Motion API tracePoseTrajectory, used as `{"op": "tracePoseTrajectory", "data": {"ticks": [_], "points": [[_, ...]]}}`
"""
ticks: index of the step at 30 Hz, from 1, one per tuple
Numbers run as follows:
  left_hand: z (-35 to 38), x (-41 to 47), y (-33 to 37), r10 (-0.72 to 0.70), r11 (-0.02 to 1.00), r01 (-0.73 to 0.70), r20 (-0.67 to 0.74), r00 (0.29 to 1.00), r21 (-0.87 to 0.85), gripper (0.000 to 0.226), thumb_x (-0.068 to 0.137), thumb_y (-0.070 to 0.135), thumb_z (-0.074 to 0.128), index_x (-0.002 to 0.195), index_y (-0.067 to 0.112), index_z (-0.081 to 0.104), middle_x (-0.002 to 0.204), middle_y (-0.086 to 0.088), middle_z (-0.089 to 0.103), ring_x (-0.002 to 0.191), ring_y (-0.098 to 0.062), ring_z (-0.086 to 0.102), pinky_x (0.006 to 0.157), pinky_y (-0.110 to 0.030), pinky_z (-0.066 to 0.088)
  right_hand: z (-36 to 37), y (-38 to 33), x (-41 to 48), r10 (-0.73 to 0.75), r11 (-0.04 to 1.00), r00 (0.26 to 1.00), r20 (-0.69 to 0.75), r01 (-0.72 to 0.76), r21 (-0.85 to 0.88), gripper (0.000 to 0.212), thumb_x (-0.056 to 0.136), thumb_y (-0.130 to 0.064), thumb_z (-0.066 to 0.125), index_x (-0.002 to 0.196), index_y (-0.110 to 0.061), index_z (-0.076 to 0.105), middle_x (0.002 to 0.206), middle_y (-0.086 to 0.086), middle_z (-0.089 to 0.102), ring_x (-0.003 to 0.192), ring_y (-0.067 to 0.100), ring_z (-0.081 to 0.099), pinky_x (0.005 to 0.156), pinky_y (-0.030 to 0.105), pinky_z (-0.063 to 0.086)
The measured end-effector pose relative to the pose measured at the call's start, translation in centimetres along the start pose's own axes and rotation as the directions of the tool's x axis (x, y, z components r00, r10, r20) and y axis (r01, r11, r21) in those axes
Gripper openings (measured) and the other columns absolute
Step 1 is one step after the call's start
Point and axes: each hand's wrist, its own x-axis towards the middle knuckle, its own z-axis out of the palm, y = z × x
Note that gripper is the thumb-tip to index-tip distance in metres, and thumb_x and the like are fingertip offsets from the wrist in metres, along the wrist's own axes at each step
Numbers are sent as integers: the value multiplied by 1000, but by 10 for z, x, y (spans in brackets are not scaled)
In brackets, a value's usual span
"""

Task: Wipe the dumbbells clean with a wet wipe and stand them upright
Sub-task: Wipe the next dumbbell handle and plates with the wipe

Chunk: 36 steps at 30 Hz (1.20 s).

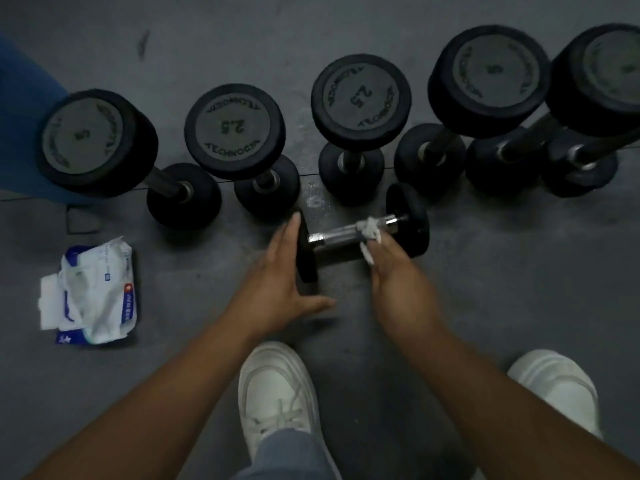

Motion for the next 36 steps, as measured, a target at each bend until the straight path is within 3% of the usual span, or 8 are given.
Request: {"op": "tracePoseTrajectory", "data": {"ticks": [6,10,14,18,22,27,31,36], "points": [[-30,55,9,5,955,1,-19,1000,296,131,65,42,88,157,16,-2,165,-9,-3,150,-29,16,118,-40,25,12,-18,65,52,997,997,-64,-55,-50,39,100,-20,39,137,-25,49,146,-6,46,117,21,58,98,34,48],[-23,53,4,1,945,13,-42,999,327,126,67,39,86,157,22,-1,165,-4,0,147,-28,25,112,-44,31,5,-26,68,-95,977,969,230,135,-164,54,94,-17,45,140,-45,36,143,-19,47,108,18,61,86,30,49],[-24,55,2,9,952,6,-47,999,306,127,66,40,86,156,23,-1,165,-3,-1,147,-27,24,115,-43,30,-1,-14,74,68,991,998,6,-67,-119,46,95,-15,43,136,-36,45,137,-19,49,112,21,60,89,32,49],[-23,55,3,1,960,15,-58,998,279,126,64,37,87,156,22,2,165,-4,3,146,-27,26,114,-44,32,7,-35,77,-155,954,961,231,206,-219,45,95,-19,42,135,-39,45,140,-19,48,106,22,62,84,33,50],[-21,53,4,-8,963,25,-65,998,268,127,64,36,88,157,21,3,165,-4,2,146,-28,25,115,-42,31,0,-10,89,103,990,995,18,-101,-96,33,98,-25,37,126,-31,54,123,-10,63,99,17,65,84,31,52],[-14,38,3,73,976,-46,-119,990,214,119,60,33,89,155,16,18,162,-3,12,141,-29,33,109,-43,39,13,-28,73,-116,952,968,224,173,-253,40,97,-27,40,135,-32,47,139,-4,52,105,29,62,85,38,52],[-20,28,7,99,983,-67,-186,978,172,101,57,49,89,141,18,42,144,-2,32,127,-23,43,103,-38,41,-1,-2,65,87,973,996,11,-83,-216,33,98,-36,40,131,-37,44,129,-9,58,102,21,64,86,37,52],[-15,21,17,193,930,-181,-8,981,319,108,56,60,83,144,14,41,155,-9,28,138,-28,31,114,-45,33,7,-8,34,-108,918,933,344,226,-325,52,91,-34,55,139,-39,35,144,-9,44,108,27,63,81,35,50]]}}
